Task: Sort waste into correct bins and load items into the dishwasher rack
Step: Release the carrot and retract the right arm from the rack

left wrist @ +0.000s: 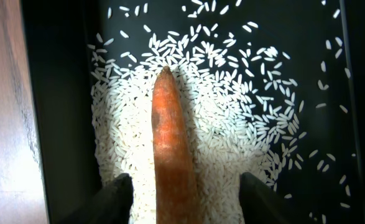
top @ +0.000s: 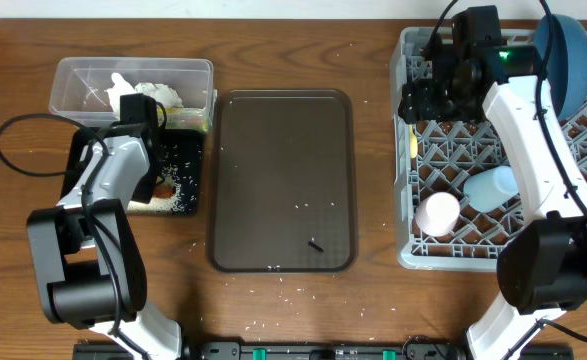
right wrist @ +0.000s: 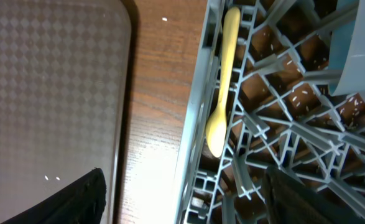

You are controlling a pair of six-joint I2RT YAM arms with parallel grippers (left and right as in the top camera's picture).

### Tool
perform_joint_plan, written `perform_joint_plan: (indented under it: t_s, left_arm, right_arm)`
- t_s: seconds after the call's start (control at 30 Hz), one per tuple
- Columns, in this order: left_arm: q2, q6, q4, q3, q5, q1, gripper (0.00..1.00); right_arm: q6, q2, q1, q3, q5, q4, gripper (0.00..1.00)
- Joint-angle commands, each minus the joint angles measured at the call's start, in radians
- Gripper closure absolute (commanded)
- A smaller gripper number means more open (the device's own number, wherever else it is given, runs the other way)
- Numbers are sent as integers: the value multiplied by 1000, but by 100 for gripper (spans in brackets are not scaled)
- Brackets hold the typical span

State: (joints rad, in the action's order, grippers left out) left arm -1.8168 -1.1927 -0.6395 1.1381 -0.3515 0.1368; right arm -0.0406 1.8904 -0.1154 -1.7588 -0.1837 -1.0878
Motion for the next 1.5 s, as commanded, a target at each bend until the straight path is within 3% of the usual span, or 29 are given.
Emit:
perform_joint_plan:
  t_s: [0.0, 0.07, 0.17, 0.2, 0.27, 0.3, 0.7, 0.87, 1.07, 1.23, 1.47]
  left_arm:
    - [43, 135, -8, 46, -27, 2, 40]
    - [94, 213, -22, 71, -22, 2, 36]
    - [194, 231, -29, 87, 40, 2, 19]
    - [233, 231, -28, 87, 76, 2, 18]
    - [295, 231, -27, 87, 98, 2, 16]
    - [326, 231, -28, 87, 97, 2, 14]
    - [406, 231, -29, 85, 97, 2, 7]
    - [406, 231, -29, 85, 97, 2, 7]
    - [406, 231, -29, 85, 97, 2, 6]
    - [406, 231, -29, 85, 97, 2, 6]
    - [406, 231, -29, 85, 97, 2, 6]
  right_arm:
    - [12, -51, -10, -19, -5, 2, 22]
    - [12, -95, -10, -42, -5, -6, 22]
    - [11, -183, -10, -80, -5, -14, 21]
    - [11, -224, -10, -97, -5, -26, 19]
    - [12, -307, -10, -124, -4, -48, 1]
    - [12, -361, -10, -133, -4, -53, 1]
    - [12, -807, -10, -134, -5, -54, 1]
    - [13, -955, -14, -133, 35, -159, 1]
    - [12, -1069, -21, -72, 277, -203, 1]
    - [11, -1207, 53, 195, 349, -11, 1]
    - [11, -1437, 160, 810, 192, 606, 1]
